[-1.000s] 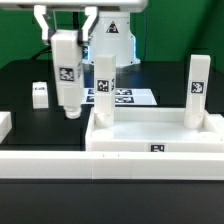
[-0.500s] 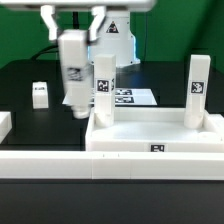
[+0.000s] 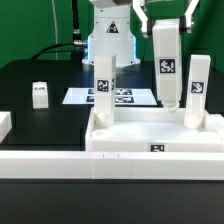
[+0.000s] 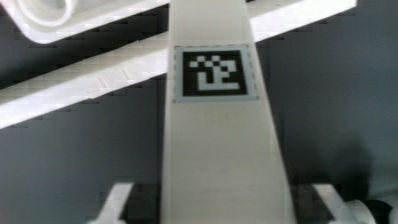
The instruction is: Assemble desk
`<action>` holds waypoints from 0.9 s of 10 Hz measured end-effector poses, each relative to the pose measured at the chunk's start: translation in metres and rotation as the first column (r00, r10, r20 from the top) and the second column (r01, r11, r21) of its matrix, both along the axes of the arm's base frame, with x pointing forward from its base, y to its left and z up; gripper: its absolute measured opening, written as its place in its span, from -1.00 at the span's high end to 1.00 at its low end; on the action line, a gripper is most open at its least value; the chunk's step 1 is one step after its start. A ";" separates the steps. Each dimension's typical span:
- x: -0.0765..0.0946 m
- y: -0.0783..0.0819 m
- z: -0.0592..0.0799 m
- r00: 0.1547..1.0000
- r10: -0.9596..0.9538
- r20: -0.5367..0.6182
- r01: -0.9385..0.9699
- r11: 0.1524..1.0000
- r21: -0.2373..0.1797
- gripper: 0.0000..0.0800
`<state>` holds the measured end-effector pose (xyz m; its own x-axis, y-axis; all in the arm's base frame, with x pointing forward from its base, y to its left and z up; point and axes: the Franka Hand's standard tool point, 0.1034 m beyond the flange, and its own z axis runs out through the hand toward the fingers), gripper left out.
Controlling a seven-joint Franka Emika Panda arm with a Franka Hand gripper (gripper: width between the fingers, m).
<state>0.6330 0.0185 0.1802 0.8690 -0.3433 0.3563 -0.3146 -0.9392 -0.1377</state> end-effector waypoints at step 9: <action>-0.008 0.027 -0.016 0.986 0.168 0.022 -0.165 0.982 -0.095 0.27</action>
Offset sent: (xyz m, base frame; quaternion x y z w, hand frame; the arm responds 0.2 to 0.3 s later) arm -0.0191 0.0111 -0.0037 -0.0123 0.0406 -0.0914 0.9949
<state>0.6252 0.0457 0.1638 0.8998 -0.1592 0.4062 -0.1498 -0.9872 -0.0551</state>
